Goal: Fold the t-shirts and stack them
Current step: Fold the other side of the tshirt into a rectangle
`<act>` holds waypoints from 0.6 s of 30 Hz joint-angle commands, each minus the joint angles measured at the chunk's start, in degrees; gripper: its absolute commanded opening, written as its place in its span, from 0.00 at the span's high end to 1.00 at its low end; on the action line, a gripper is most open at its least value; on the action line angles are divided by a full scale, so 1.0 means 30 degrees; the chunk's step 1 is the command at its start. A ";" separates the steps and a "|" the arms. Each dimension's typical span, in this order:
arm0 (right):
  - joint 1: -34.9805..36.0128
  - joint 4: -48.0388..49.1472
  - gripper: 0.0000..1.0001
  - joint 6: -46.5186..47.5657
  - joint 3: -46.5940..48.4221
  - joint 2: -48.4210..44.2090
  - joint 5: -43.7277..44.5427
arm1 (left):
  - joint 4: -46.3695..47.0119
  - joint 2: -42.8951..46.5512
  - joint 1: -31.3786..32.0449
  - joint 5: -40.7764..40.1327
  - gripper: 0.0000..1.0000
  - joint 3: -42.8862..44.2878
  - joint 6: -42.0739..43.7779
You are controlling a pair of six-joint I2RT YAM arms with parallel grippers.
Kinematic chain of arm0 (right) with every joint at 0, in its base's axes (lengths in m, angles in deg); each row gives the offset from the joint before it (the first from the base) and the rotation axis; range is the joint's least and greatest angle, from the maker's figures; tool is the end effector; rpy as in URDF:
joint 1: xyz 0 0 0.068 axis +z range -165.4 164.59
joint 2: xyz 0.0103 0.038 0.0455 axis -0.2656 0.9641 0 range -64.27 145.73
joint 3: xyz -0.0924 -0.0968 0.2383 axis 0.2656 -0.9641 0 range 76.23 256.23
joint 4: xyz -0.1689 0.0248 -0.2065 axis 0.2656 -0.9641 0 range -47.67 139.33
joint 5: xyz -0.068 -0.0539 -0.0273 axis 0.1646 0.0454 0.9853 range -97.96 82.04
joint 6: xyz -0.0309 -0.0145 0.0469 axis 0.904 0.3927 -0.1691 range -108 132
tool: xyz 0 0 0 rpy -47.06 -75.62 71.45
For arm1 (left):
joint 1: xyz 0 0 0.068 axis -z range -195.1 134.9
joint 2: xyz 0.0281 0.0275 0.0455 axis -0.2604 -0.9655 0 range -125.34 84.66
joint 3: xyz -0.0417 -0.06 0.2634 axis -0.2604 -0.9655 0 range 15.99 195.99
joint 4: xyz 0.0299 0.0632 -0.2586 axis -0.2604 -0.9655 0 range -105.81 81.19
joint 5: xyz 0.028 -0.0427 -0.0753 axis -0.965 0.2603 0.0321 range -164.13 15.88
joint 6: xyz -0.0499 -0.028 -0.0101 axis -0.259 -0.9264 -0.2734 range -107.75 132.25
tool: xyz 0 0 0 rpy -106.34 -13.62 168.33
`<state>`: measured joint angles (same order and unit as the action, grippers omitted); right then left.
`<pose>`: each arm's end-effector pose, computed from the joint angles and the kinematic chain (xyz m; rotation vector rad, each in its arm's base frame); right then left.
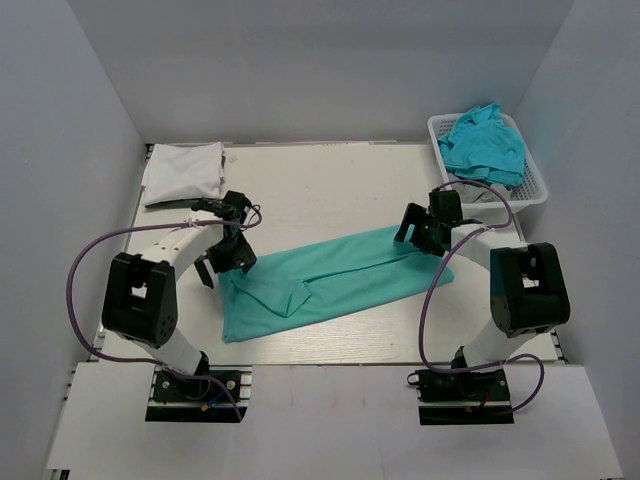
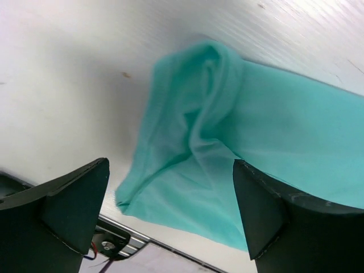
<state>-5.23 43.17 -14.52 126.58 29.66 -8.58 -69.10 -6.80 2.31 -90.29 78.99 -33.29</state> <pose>0.3314 0.0599 0.1590 0.3453 2.4374 0.2966 0.2699 -0.0725 0.1967 -0.7233 2.8667 0.3413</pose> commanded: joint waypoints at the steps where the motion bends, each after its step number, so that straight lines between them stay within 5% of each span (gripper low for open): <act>1: -0.0140 -0.1026 0.10 0.0373 -0.0699 0.0009 0.0413 | -0.1582 0.0167 -0.0032 -0.2288 0.00 0.0882 -0.0934; 6: -0.0169 -0.0879 0.10 0.0433 -0.0873 -0.0050 -0.0291 | 0.0900 -0.0625 -0.0235 -0.1909 0.05 0.0359 -0.1109; 13: -0.0198 -0.0820 0.10 0.0638 -0.0962 -0.0255 -0.0026 | 0.3655 -0.2762 -0.0821 -0.0536 0.32 0.0151 -0.0408; 18: -0.0257 -0.1084 0.10 0.0667 -0.0903 -0.0256 0.0119 | 0.2463 -0.3058 -0.1230 -0.1464 0.78 0.0151 -0.1020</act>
<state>-5.45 43.94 -13.10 125.55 28.89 -9.28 -61.10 -16.75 -0.31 -92.71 79.56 -35.32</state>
